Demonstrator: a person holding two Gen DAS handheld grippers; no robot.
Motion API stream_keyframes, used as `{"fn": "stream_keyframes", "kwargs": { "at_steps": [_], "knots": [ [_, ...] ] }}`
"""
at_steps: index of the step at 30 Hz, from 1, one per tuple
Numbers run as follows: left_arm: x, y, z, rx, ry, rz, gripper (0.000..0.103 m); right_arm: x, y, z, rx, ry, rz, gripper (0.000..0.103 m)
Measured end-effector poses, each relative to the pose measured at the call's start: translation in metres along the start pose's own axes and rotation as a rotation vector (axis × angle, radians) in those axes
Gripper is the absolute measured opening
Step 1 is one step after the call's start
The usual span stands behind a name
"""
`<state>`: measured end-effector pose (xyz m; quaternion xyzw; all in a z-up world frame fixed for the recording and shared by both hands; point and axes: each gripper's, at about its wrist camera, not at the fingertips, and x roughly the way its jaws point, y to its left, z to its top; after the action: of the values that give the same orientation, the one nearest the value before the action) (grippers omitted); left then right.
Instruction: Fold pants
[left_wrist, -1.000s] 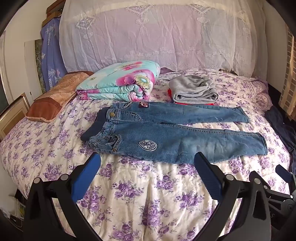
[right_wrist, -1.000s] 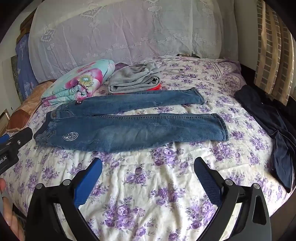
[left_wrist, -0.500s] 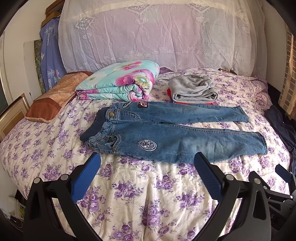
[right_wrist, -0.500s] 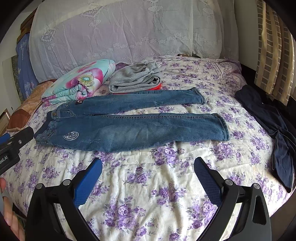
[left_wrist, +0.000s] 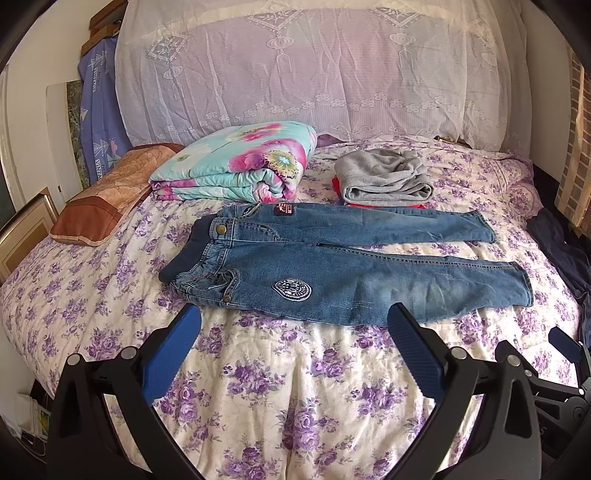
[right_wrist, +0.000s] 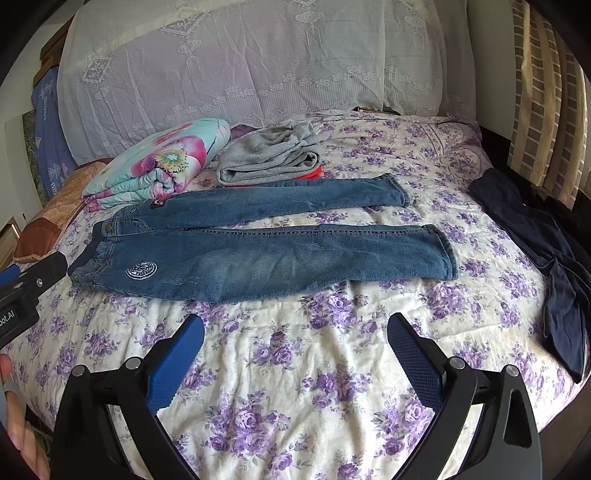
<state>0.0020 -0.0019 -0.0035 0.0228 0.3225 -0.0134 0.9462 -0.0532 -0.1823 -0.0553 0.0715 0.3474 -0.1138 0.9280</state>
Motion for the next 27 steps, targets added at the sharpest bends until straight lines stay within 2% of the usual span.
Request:
{"fn": "stream_keyframes", "kwargs": {
  "at_steps": [27],
  "knots": [
    [0.0032,-0.0038,-0.0051,0.002,0.006,-0.002,0.098,0.0045,-0.0013,-0.0031,0.001,0.009,0.002,0.1]
  ]
}}
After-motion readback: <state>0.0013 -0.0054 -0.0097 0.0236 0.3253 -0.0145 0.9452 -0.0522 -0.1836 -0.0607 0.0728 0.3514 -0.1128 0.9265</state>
